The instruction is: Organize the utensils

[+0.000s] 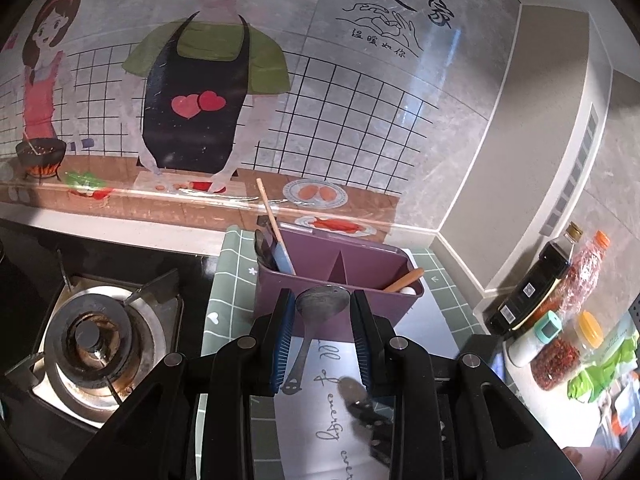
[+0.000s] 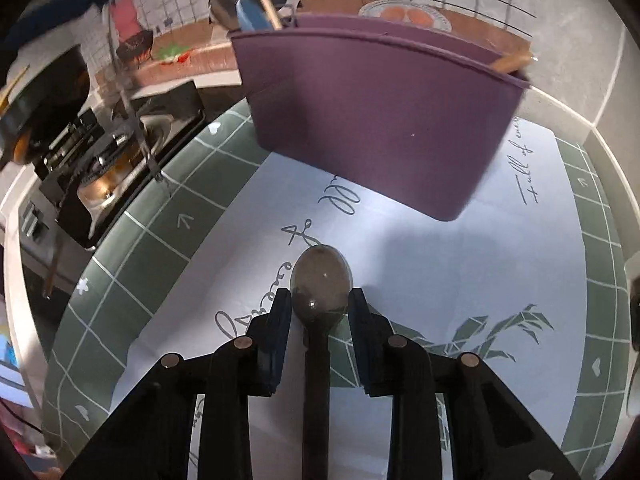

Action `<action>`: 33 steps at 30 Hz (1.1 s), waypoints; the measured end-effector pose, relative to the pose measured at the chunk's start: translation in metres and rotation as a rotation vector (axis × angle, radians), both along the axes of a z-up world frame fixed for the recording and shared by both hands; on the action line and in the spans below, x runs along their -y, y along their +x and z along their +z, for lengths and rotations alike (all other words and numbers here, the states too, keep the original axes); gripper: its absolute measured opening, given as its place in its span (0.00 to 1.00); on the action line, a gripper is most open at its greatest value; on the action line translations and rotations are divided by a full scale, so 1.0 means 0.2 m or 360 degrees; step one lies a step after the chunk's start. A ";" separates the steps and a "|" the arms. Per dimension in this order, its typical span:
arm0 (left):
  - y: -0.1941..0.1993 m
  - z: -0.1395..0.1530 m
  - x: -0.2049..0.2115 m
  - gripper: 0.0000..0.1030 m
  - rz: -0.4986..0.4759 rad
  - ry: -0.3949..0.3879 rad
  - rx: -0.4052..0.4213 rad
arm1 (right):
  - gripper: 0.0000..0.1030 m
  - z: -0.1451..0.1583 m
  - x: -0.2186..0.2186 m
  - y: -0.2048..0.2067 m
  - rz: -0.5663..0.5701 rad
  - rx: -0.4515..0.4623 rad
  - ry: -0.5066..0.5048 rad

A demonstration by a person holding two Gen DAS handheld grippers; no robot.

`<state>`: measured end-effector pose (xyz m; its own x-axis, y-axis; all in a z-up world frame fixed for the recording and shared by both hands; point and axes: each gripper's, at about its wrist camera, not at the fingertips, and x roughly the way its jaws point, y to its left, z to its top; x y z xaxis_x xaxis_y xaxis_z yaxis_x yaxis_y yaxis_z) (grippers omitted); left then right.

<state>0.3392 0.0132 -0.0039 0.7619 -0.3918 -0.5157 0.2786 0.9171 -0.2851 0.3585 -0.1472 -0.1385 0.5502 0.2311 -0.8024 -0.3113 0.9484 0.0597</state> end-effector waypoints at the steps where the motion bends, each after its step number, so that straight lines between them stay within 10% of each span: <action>1: 0.00 0.00 0.00 0.29 0.0000 -0.0001 -0.0001 | 0.26 0.01 0.02 -0.01 -0.0008 0.0015 0.0009; 11: 0.00 0.08 0.00 0.29 -0.0009 -0.0060 0.0036 | 0.25 0.35 0.22 -0.19 -0.0133 0.0295 0.0291; 15: 0.05 0.29 0.03 0.29 -0.0061 -0.0122 0.0162 | 0.04 0.64 0.28 -0.22 -0.0157 0.0488 0.0438; 22: 0.17 0.59 0.05 0.29 -0.0066 -0.0155 0.0354 | 0.04 1.13 0.30 -0.06 -0.0085 0.0790 0.0293; 33: 0.10 0.47 -0.10 0.29 0.0057 -0.0108 0.0299 | 0.10 0.48 -0.02 0.12 0.0376 0.0183 0.0278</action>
<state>0.3594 0.0333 0.0908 0.8562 -0.3920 -0.3366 0.3005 0.9077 -0.2927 0.3828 -0.1435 -0.0416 0.5496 0.4924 -0.6749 -0.5361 0.8274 0.1672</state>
